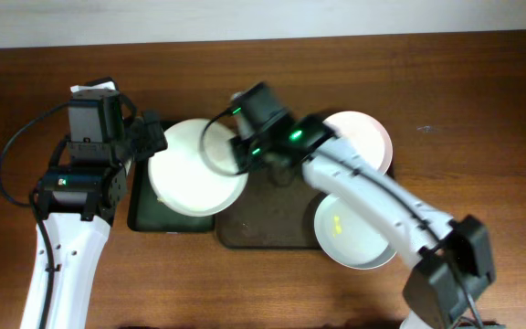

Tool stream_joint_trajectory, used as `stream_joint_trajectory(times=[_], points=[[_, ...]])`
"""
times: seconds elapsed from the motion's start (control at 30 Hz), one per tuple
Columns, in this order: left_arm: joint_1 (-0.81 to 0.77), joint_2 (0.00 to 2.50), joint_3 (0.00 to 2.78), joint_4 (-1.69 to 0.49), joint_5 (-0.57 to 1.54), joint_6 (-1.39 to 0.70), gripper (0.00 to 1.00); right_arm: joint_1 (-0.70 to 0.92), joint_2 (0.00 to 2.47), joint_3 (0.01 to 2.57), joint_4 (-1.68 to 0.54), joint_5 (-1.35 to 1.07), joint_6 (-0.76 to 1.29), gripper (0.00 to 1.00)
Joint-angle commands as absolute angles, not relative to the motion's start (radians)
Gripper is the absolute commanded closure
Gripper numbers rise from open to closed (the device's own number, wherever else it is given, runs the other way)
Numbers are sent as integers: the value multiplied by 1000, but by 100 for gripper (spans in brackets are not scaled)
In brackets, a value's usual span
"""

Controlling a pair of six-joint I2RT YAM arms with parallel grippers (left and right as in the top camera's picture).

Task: Clean dirty plates on tray and stack at the side
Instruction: 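Set the plate down on the table right of the trays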

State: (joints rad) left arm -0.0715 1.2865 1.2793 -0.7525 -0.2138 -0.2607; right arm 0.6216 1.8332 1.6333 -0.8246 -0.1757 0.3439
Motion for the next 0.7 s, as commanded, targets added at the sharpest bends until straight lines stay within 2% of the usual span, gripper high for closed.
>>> stream_joint_trajectory(times=[0.0,0.1,0.23,0.37,0.5,0.67], points=[[-74,1290,1281,-754,-206,-252,1,391,1790,1655,-931,-391,347,96],[-74,1290,1281,-754,-206,-252,1,109,1790,1655,-1059,-418,295,96],[-74,1290,1281,-754,-206,-252,0,-264,1790,1655,-1113,-407,292,96],[-74,1290,1281,-754,-206,-252,0,-536,1790,1622,-1160,-205,285,96],[-74,1290,1281,-754,-206,-252,1,-652,1790,1507,-1133,-167,285,96],[-74,1290,1281,-754,-206,-252,0,-646,1791,1279,-971,-169,303,96]])
